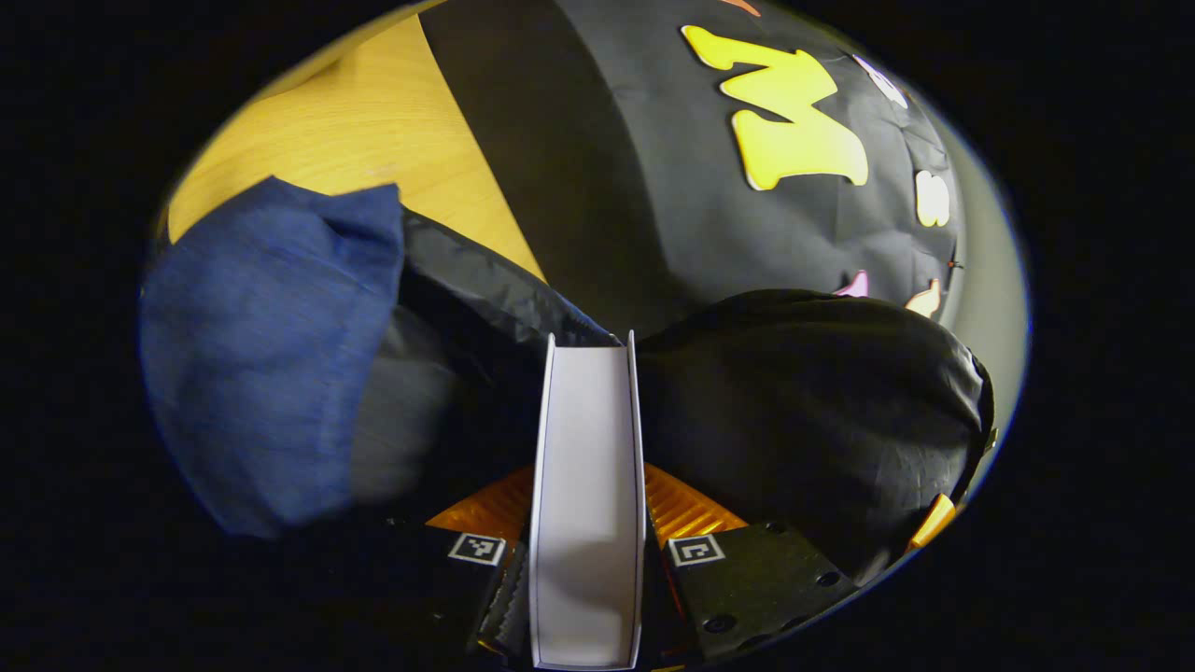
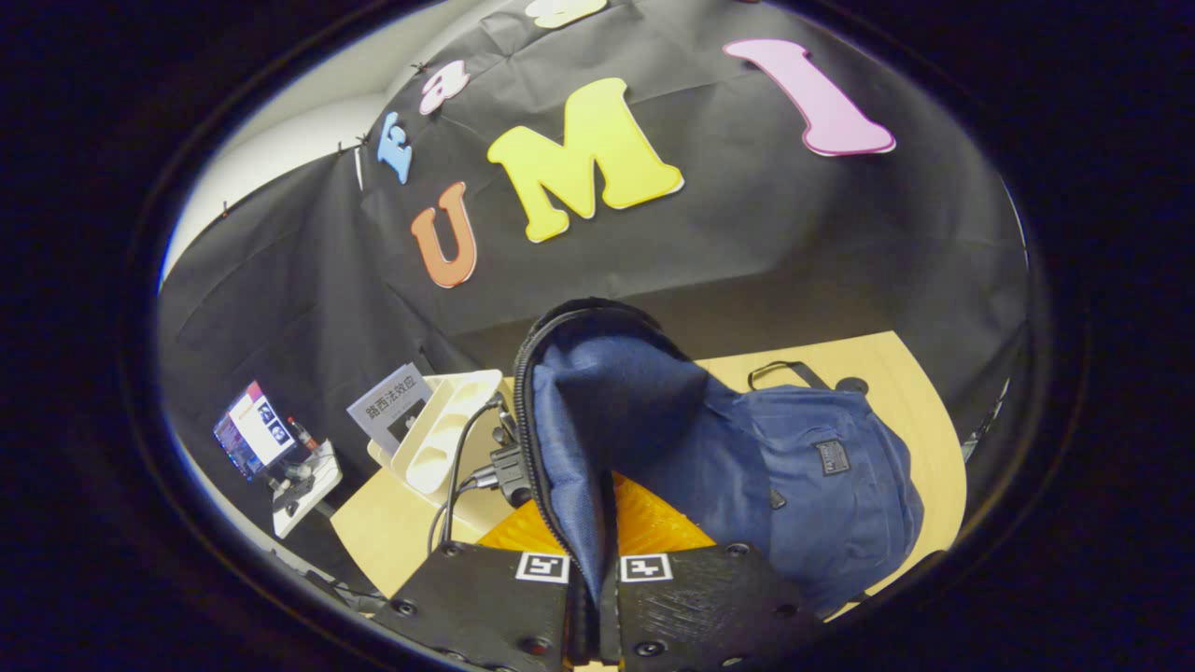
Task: Open the schoolbag, grab two books from the bookshelf and put them into the schoolbag.
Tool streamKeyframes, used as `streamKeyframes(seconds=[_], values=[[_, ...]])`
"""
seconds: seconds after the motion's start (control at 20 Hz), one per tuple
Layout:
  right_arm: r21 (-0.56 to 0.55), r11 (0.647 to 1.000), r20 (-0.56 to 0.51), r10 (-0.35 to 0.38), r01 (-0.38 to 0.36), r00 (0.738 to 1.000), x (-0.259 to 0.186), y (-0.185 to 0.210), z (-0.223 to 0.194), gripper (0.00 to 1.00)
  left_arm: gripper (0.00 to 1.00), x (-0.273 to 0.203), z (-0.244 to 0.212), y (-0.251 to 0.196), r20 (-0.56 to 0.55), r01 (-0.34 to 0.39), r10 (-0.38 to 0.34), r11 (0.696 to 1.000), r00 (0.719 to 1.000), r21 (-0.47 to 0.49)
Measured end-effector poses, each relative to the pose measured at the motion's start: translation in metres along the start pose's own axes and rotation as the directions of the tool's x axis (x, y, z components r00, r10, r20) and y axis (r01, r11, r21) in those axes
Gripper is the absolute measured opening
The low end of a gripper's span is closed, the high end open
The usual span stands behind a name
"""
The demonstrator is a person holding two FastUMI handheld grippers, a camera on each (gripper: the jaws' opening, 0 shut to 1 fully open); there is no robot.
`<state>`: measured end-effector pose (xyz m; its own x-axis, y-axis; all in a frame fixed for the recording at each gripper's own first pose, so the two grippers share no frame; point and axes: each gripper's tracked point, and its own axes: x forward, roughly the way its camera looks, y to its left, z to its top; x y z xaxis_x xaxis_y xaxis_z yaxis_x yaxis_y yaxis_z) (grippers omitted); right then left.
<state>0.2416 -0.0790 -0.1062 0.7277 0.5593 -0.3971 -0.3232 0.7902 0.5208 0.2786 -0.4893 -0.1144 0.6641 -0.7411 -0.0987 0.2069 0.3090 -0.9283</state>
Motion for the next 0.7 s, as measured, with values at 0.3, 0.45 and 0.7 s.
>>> streamKeyframes(seconds=[0.3, 0.45, 0.7], values=[[-0.073, 0.994, 0.026, -0.085, 0.087, 0.996, -0.007, -0.019, -0.002, 0.05, 0.89, -0.032, 0.005, 0.027, 0.004, -0.222, 0.226, 0.952, 0.974, 0.209], [-0.057, 0.992, 0.036, -0.112, 0.114, 0.993, -0.014, -0.026, -0.006, 0.05, 0.96, -0.057, 0.019, 0.014, 0.025, -0.246, 0.249, 0.928, 0.968, 0.281], [-0.018, 0.987, 0.073, -0.157, 0.158, 0.985, -0.023, -0.046, -0.008, 0.02, 0.96, -0.110, 0.029, -0.036, 0.037, -0.217, 0.229, 0.843, 0.973, 0.493]])
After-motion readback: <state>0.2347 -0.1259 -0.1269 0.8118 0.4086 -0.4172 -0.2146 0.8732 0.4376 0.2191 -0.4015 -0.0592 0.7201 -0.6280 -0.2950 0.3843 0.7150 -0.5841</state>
